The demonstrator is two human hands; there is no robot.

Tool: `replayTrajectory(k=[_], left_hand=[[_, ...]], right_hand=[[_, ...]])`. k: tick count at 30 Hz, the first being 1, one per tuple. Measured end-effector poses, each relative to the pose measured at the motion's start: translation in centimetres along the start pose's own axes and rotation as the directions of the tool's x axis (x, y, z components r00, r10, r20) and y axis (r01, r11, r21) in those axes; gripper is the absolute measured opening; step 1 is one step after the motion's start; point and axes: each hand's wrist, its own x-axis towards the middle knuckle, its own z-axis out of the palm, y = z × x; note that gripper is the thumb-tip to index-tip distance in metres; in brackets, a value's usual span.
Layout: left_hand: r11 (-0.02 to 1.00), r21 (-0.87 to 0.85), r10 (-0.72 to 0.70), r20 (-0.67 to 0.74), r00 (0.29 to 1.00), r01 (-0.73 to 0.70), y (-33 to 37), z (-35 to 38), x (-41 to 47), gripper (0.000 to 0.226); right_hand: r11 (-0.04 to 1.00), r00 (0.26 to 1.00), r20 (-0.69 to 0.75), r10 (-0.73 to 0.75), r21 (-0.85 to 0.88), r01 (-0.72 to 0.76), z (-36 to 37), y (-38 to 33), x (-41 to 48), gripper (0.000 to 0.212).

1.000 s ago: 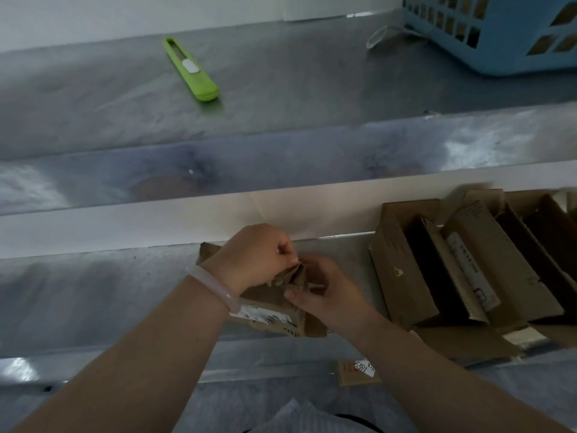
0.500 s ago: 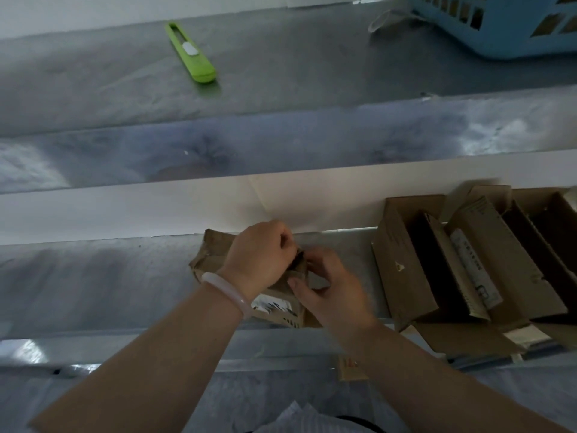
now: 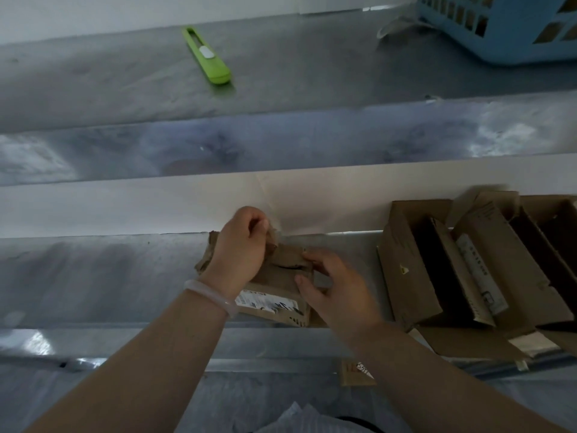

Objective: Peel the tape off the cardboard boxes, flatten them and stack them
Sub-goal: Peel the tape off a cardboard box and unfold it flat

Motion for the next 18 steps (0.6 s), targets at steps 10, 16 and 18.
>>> replayTrajectory(k=[10,16,18], left_hand=[[0.832,0.212,0.514,0.052,0.856,-0.513,-3.4,-2.2,-2.0,0.02],[0.841,0.254,0.446,0.175,0.878,-0.478,-4.1,-2.5,-2.6,0.045],[0.812,0.368,0.425,0.16,0.891,-0.454,-4.1,-2.6,-2.5,0.046]], right_hand=[[0.994,1.0,0.017,-0.018,-0.108,0.02,-0.1,-0.9,0.4,0.037],[0.955,0.981,0.078,-0.179,-0.226,0.192,-0.2,-0.9,0.6,0.04],[0.909,0.957,0.056,-0.284,-0.302,0.288,0.1,-0.9,0.9,0.035]])
